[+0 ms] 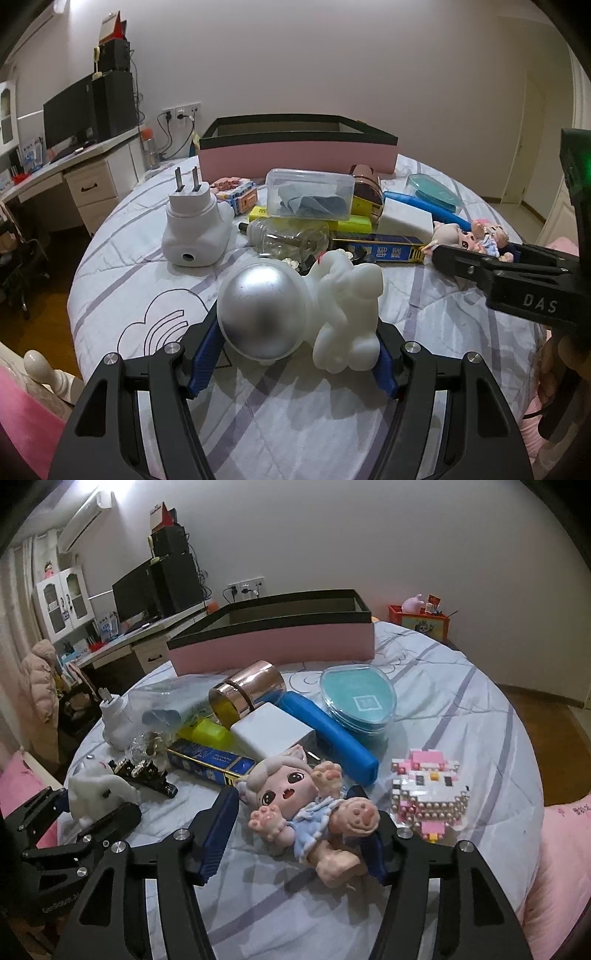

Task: Organize rigid objects
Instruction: 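Close the left tool on the silver ball figurine while the right tool grasps the doll, then carry both held toys into the pink box and open both tools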

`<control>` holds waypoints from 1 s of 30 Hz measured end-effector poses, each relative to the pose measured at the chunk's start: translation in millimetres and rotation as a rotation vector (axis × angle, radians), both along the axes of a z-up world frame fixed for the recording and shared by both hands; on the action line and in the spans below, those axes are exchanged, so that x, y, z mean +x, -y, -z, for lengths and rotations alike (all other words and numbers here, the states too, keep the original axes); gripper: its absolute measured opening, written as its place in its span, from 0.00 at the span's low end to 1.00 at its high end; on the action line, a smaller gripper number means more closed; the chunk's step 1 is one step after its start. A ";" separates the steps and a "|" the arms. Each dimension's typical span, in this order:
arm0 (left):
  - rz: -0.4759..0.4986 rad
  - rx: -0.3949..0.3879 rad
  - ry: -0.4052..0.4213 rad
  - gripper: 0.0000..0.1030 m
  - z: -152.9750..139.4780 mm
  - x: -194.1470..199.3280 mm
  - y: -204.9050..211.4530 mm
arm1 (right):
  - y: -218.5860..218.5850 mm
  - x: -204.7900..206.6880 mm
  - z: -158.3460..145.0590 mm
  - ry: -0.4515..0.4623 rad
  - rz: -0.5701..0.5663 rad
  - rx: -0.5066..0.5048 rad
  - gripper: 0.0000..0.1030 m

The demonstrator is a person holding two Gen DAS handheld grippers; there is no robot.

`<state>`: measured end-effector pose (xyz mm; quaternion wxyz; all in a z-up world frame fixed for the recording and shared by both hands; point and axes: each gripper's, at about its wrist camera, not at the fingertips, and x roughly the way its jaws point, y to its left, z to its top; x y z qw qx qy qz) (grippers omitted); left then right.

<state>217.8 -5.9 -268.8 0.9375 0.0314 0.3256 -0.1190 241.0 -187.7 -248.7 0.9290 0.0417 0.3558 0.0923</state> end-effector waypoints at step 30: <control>0.023 -0.017 0.105 0.67 -54.1 4.3 9.8 | 0.2 -8.0 -43.3 0.102 -0.020 -0.013 0.46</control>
